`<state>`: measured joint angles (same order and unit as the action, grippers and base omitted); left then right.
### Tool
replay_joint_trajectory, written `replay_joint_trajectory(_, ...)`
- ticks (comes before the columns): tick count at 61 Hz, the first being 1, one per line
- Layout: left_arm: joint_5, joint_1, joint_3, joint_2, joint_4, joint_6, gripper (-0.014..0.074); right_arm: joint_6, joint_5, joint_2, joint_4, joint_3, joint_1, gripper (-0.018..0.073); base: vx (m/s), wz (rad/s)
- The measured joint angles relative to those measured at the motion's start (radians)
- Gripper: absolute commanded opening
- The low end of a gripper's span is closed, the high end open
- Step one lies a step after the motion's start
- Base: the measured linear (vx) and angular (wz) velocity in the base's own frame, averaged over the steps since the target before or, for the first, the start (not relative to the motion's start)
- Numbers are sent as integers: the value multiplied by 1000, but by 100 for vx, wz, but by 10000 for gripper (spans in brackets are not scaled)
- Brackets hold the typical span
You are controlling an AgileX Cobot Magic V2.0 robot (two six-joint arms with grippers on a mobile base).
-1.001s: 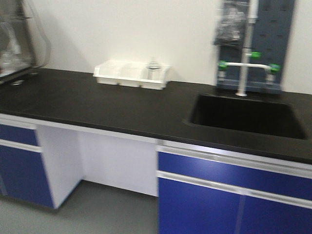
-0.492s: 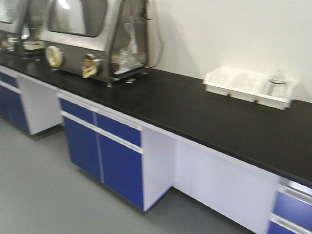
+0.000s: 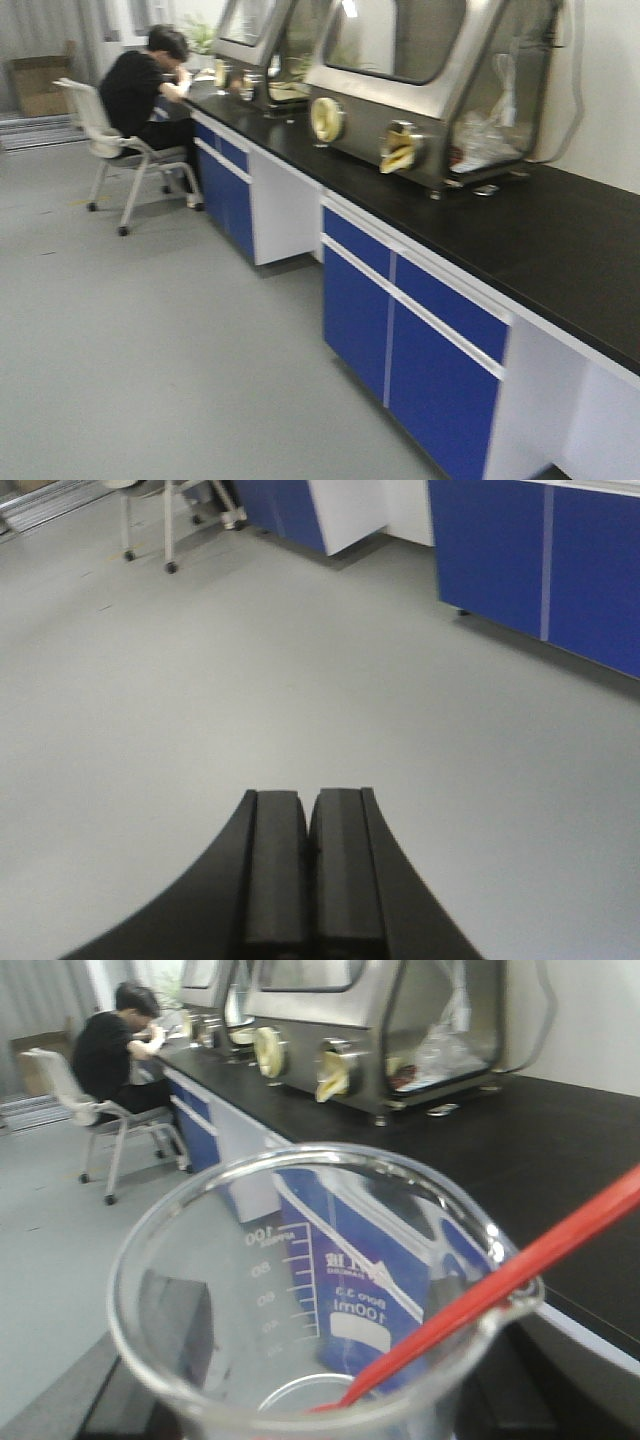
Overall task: Grab beaker from right and move to left
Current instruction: 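Drive the base to the bench with white trays, holding the beaker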
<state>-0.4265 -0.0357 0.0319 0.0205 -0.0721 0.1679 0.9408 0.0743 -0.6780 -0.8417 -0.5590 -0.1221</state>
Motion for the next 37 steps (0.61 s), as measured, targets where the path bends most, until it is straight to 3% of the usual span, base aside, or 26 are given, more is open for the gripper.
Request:
replay_joint_trajectory(19, 0, 0, 0, 0, 0, 0, -6, 0, 0, 0, 0, 0, 0, -3, 37, 31)
replay_joint_trajectory(37, 0, 0, 0, 0, 0, 0, -6, 0, 0, 0, 0, 0, 0, -3, 42, -23)
